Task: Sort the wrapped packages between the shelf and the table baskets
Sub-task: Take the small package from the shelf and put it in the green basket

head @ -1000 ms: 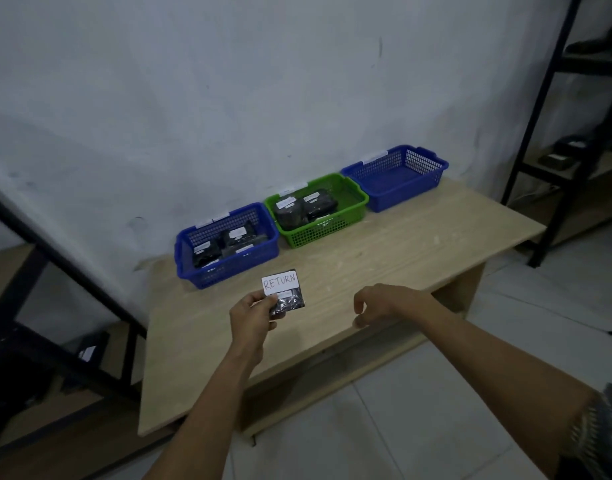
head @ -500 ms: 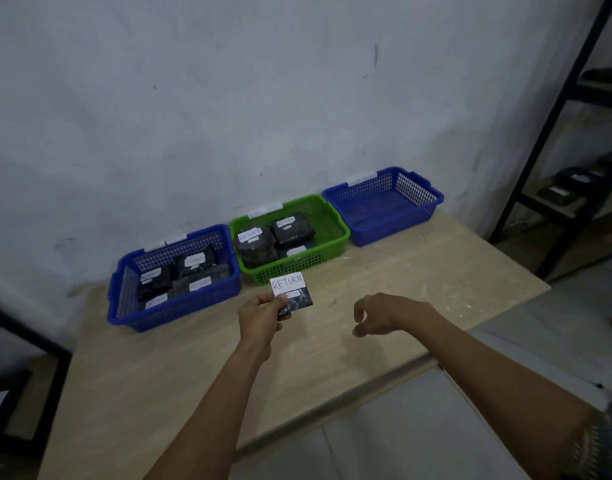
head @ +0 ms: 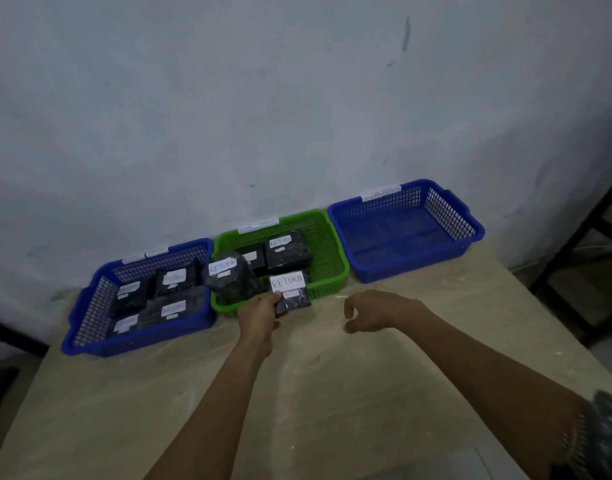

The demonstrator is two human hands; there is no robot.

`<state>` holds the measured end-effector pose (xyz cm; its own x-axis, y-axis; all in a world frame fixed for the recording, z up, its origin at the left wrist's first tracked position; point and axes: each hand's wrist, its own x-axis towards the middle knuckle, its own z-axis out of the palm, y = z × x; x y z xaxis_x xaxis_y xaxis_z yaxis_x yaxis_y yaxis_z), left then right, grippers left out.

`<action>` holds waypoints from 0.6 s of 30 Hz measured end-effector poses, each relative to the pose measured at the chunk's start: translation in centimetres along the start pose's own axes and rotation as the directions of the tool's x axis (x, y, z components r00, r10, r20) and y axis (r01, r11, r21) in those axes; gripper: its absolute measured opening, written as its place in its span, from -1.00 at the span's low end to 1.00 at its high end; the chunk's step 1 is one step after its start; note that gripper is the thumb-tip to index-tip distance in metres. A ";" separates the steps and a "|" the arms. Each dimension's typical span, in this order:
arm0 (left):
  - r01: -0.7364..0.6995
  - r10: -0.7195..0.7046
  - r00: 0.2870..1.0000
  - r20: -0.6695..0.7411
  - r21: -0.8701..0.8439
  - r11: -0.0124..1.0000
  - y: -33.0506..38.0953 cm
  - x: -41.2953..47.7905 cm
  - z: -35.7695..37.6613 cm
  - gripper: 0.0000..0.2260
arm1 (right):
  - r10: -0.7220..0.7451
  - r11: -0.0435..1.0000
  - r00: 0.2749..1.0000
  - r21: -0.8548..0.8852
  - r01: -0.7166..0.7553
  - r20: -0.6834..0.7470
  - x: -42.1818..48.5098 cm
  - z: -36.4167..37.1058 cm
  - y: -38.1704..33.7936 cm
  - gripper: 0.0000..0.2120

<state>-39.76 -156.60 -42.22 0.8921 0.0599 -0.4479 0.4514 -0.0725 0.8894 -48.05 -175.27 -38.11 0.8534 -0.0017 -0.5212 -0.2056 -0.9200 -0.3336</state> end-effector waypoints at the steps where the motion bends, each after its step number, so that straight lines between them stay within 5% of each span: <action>1: 0.008 -0.008 1.000 -0.022 -0.010 1.000 0.2 0.5 0.9 -0.91 | -0.010 1.000 1.000 0.003 0.010 -0.006 0.7 -0.6 0.8 -0.61; 10: 0.036 -0.040 0.991 -0.132 -0.028 0.999 0.9 5.0 7.1 -0.88 | -0.092 0.995 0.983 0.012 0.095 -0.161 7.4 -3.0 5.1 -0.76; 18: -0.008 0.033 0.995 -0.098 0.240 0.971 0.4 10.2 10.8 -0.85 | -0.163 0.984 0.953 -0.110 0.138 -0.257 12.4 -4.6 6.4 -0.72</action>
<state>-30.26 -166.75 -47.47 0.9000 0.1545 -0.4076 0.4359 -0.3097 0.8450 -36.59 -182.93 -43.08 0.9696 0.0472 -0.2401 -0.0315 -0.9490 -0.3136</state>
